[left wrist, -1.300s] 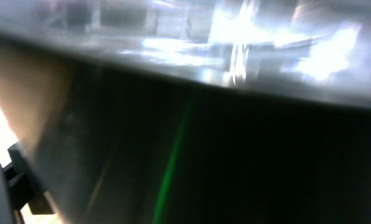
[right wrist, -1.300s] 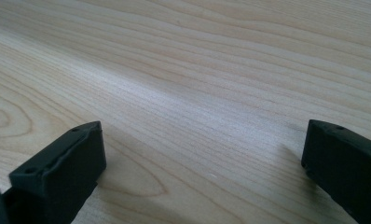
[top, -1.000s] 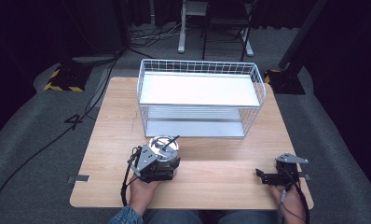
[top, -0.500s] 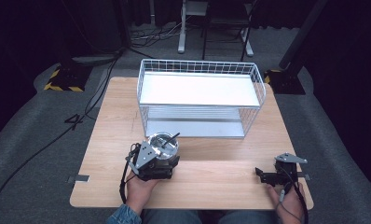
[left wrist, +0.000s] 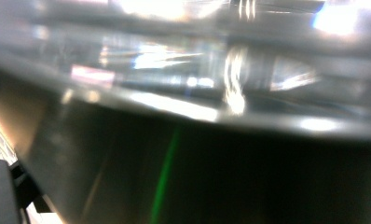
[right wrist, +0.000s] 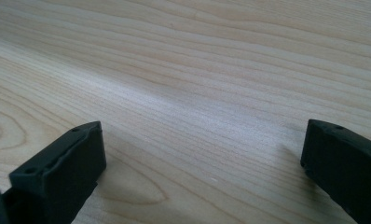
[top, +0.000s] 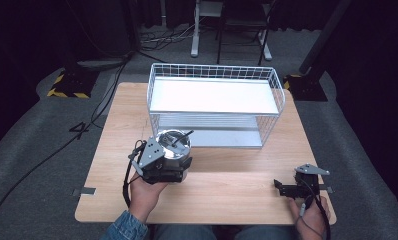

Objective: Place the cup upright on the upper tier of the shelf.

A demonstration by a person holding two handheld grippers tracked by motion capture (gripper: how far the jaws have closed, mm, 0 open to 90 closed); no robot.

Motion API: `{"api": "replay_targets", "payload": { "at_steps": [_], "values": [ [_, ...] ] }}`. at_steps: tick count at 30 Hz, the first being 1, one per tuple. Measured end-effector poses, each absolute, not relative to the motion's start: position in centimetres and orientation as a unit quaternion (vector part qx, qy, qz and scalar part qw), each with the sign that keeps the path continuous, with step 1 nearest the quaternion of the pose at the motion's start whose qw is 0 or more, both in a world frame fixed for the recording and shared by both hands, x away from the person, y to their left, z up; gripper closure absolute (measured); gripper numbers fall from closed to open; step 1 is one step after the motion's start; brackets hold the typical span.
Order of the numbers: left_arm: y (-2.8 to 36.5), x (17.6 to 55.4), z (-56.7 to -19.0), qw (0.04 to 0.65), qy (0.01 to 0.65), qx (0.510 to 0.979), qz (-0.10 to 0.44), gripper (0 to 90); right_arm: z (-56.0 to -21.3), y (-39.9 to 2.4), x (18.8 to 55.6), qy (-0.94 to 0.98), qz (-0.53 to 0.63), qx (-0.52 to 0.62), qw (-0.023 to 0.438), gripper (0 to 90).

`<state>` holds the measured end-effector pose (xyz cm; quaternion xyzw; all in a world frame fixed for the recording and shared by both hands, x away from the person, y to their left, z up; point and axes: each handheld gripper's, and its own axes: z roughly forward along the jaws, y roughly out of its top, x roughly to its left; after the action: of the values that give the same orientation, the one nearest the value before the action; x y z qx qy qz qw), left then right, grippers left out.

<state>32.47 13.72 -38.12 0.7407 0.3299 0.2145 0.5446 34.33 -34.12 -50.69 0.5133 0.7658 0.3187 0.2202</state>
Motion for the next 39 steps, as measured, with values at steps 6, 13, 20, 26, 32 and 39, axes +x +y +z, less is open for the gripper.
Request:
{"api": "replay_targets", "payload": {
  "at_steps": [6, 13, 20, 26, 32, 39],
  "values": [
    [14.0, 33.3, -36.2, 0.551, 0.332, 0.737, 0.208, 3.2, -50.7, -34.1, 34.3, 0.766, 0.319, 0.513, 0.220, 0.0],
    [14.0, 34.3, -33.9, 0.556, 0.327, 0.737, 0.203, 3.3, -50.7, -34.1, 34.3, 0.766, 0.319, 0.513, 0.220, 0.0],
    [14.1, 35.4, -31.9, 0.564, 0.327, 0.733, 0.194, 3.3, -50.7, -34.1, 34.3, 0.766, 0.319, 0.513, 0.220, 0.0],
    [13.8, 36.1, -30.1, 0.562, 0.321, 0.733, 0.209, 3.3, -50.7, -34.1, 34.3, 0.766, 0.319, 0.513, 0.220, 0.0],
    [13.4, 37.0, -28.8, 0.565, 0.316, 0.732, 0.211, 3.3, -50.7, -34.1, 34.3, 0.766, 0.319, 0.513, 0.220, 0.0],
    [12.6, 38.2, -27.2, 0.565, 0.307, 0.734, 0.218, 3.3, -50.7, -34.1, 34.3, 0.766, 0.319, 0.513, 0.220, 0.0]
  ]
}}
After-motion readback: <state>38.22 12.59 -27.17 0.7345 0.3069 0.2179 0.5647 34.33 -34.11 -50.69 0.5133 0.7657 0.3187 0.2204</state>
